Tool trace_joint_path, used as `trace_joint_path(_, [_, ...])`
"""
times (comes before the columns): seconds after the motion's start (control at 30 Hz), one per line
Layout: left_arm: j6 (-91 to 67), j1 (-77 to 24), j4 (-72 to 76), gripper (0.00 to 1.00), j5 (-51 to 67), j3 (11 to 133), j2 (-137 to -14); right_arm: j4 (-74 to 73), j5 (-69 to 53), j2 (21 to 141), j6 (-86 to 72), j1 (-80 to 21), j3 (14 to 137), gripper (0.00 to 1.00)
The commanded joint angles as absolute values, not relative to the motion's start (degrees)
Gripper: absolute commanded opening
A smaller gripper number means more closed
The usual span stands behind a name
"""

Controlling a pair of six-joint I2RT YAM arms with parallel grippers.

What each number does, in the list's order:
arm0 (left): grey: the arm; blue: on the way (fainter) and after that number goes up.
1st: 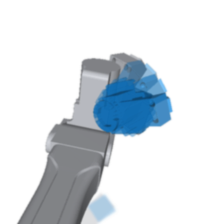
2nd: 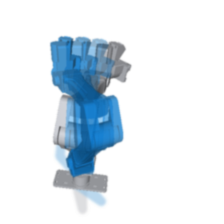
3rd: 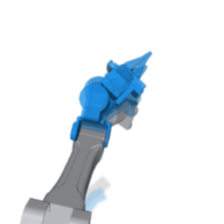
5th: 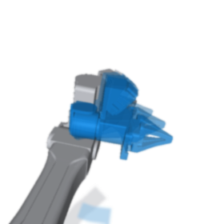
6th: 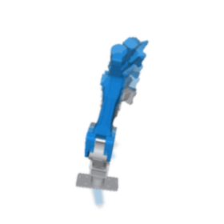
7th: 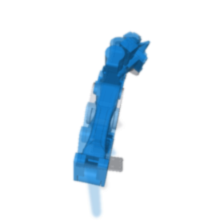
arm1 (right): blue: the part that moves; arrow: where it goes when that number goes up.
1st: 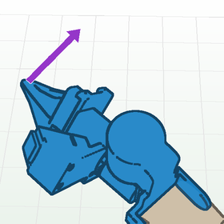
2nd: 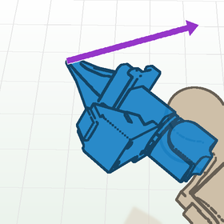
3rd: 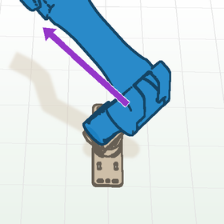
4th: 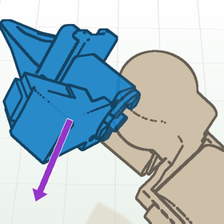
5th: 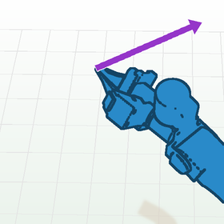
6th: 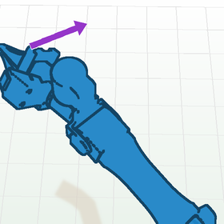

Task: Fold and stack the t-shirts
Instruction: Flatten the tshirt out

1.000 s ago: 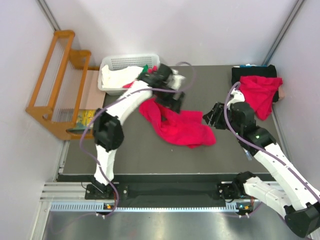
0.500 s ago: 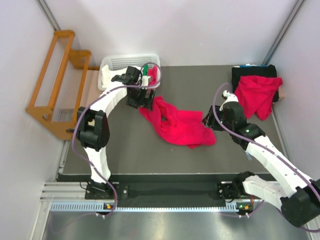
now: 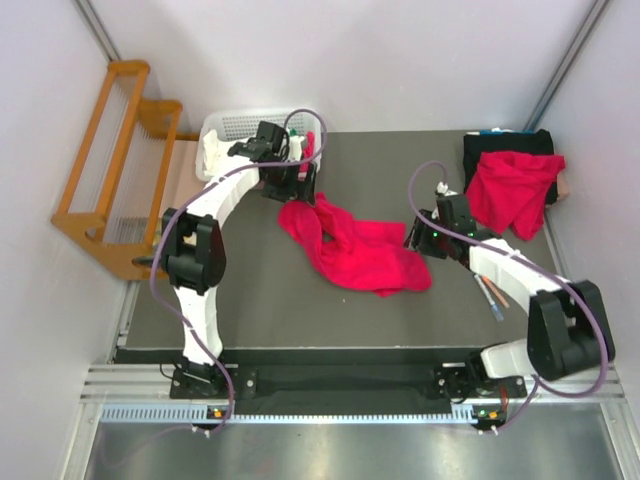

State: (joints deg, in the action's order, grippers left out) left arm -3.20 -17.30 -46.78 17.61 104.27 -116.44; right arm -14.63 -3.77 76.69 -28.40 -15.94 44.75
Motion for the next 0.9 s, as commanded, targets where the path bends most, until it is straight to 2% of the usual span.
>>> trace_joint_path(0.0, [-4.83, -18.54, -43.68, 0.99, 18.64, 106.0, -119.52, -8.53, -9.13, 82.86, -28.03, -15.12, 48.16, 0.5])
trace_joint_path(0.4, [-4.83, -20.04, -43.24, 0.99, 18.9, 107.93, -123.57, -5.89, -10.98, 93.51, -27.68, -12.75, 55.63, 0.5])
trace_joint_path(0.87, [-2.2, -20.13, -41.22, 0.99, 18.2, 101.08, -116.37, -2.02, -13.71, 102.3, -29.88, -9.93, 59.33, 0.46])
